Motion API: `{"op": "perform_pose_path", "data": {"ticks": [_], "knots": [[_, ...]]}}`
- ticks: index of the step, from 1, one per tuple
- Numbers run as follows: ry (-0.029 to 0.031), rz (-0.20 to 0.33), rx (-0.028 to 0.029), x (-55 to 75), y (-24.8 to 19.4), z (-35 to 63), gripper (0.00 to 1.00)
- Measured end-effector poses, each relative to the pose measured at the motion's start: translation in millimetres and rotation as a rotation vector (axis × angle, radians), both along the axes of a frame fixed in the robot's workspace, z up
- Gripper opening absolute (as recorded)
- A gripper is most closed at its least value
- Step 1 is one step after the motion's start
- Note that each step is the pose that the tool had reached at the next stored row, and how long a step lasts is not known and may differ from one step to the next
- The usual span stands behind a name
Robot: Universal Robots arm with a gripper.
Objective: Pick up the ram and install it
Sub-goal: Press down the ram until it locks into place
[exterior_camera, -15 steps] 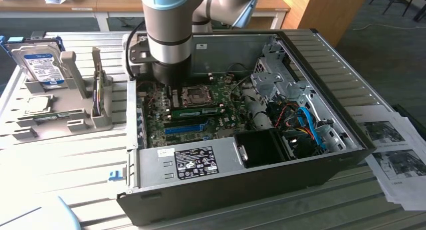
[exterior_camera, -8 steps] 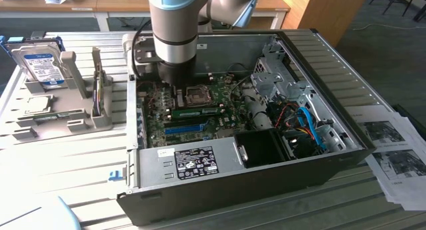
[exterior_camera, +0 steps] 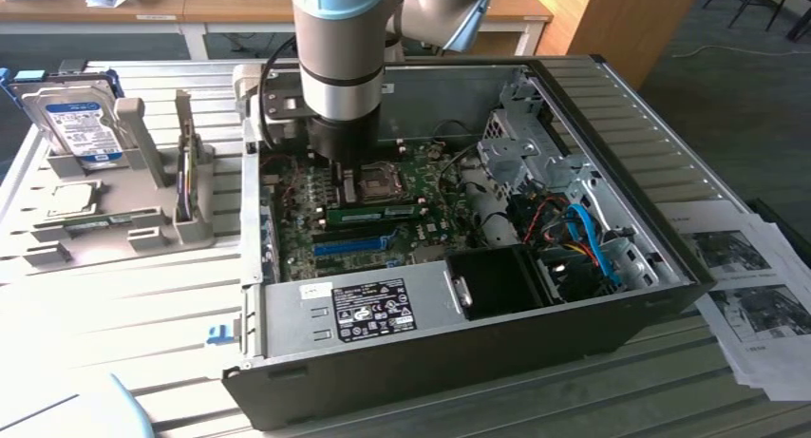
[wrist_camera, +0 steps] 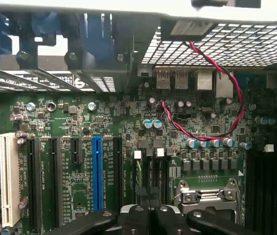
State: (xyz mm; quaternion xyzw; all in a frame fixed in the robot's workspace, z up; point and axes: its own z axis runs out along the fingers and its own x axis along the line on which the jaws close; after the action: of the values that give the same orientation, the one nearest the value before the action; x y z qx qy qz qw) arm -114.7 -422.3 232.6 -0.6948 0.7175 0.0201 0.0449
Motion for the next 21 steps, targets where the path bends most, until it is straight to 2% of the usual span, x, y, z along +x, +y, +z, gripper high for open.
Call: {"op": "perform_pose_path", "data": {"ticks": [21], "knots": [[0.0000,0.000,0.0014,0.1,0.0,-2.8,0.09]]}}
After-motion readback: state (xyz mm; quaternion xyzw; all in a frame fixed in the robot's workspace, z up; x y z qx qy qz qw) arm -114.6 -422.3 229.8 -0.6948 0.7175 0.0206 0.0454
